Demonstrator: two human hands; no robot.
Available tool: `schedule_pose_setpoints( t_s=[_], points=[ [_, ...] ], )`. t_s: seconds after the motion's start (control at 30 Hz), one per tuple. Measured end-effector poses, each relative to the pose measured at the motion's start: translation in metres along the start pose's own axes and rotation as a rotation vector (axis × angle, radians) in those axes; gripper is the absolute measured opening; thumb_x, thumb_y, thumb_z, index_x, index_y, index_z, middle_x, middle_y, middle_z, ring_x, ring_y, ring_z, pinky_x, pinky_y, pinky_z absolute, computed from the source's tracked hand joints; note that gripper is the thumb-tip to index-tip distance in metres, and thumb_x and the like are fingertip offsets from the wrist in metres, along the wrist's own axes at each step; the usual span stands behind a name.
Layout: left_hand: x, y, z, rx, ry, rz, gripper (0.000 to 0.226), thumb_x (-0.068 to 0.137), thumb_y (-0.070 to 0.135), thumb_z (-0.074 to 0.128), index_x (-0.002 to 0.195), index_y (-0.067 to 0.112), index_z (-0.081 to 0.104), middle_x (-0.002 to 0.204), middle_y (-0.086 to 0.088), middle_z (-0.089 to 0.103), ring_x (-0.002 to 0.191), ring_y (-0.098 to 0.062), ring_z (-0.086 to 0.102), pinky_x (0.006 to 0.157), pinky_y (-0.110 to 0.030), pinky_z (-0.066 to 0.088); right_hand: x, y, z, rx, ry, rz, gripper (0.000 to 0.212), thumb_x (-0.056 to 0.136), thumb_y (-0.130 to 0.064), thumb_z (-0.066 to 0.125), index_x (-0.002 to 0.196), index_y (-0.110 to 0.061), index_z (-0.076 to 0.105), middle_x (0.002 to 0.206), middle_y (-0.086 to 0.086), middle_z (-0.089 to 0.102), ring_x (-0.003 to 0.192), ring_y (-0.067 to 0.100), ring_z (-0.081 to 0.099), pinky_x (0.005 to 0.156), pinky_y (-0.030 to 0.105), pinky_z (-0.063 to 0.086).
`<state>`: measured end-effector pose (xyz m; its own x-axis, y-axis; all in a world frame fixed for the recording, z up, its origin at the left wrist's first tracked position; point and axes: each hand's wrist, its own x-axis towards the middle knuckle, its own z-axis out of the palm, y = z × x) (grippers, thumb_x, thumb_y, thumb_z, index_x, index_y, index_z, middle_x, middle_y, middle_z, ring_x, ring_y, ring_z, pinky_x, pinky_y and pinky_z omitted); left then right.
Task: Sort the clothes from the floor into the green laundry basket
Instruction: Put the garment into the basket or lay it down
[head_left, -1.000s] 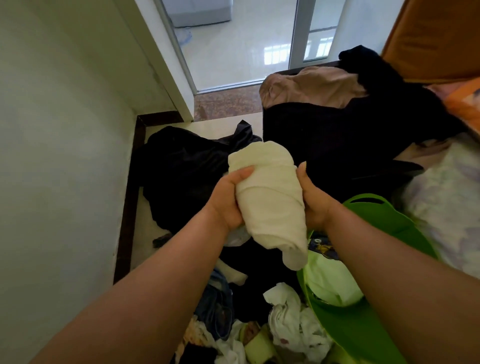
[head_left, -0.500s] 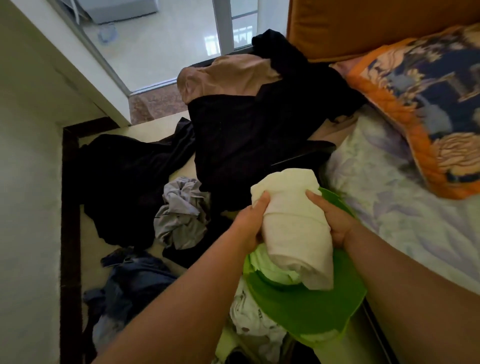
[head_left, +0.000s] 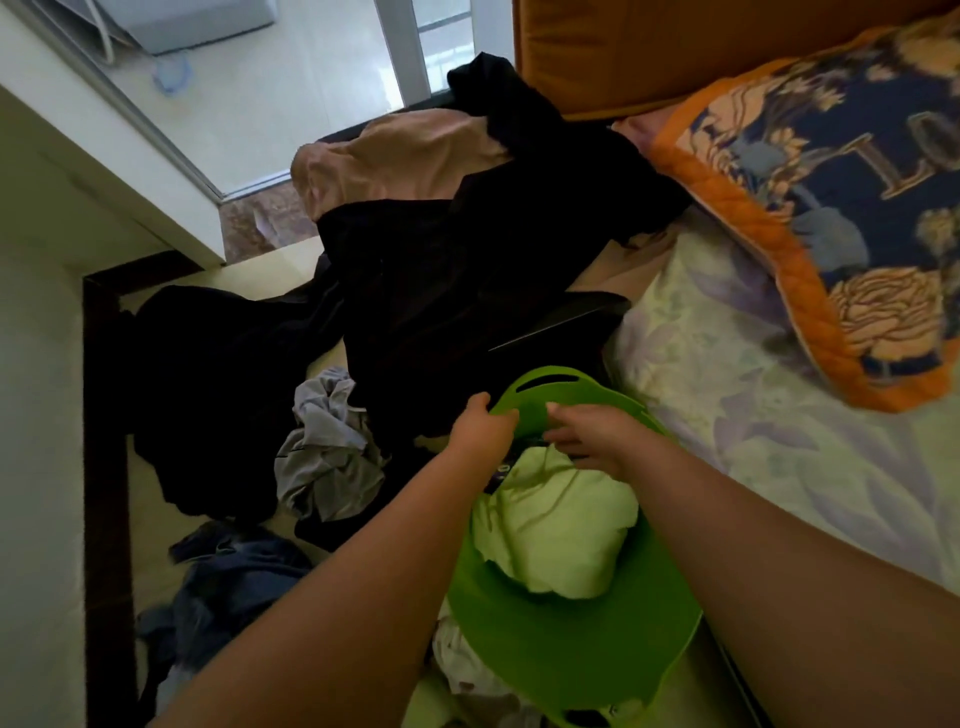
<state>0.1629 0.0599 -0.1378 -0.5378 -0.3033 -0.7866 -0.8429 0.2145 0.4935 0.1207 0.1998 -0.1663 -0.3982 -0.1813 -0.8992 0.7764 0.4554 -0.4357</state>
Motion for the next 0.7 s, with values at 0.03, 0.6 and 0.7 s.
schedule_pose_setpoints(
  t_s=[0.03,0.6,0.7],
  points=[
    [0.006,0.007,-0.003,-0.003,0.015,0.003,0.062,0.095,0.033,0.054,0.150,0.019,0.027,0.128,-0.017,0.056,0.109,-0.034,0.062,0.080,-0.036,0.051,0.002,-0.013,0.003,-0.013,0.000,-0.030,0.052,0.096,-0.042,0.050,0.139,-0.014,0.042,0.131,0.009,0.059,0.123,0.026,0.053,0.104,0.044,0.040],
    [0.038,0.045,-0.047,-0.380,0.046,-0.029,0.035,0.102,0.017,0.041,0.136,0.010,0.049,0.124,-0.016,0.062,0.111,-0.029,0.061,0.097,-0.041,0.049,0.046,-0.122,0.011,0.523,0.245,-0.347,0.035,0.098,-0.024,0.053,0.132,-0.017,0.056,0.139,0.003,0.052,0.128,0.022,0.048,0.102,0.033,0.042],
    [0.035,0.049,-0.052,-0.444,0.067,-0.044,0.042,0.102,0.030,0.043,0.137,0.008,0.047,0.124,-0.016,0.062,0.110,-0.028,0.062,0.095,-0.040,0.051,0.031,-0.125,0.021,0.612,0.129,-0.496,0.024,0.099,-0.028,0.049,0.107,-0.026,0.072,0.124,0.000,0.063,0.119,0.017,0.056,0.098,0.033,0.048]
  ],
)
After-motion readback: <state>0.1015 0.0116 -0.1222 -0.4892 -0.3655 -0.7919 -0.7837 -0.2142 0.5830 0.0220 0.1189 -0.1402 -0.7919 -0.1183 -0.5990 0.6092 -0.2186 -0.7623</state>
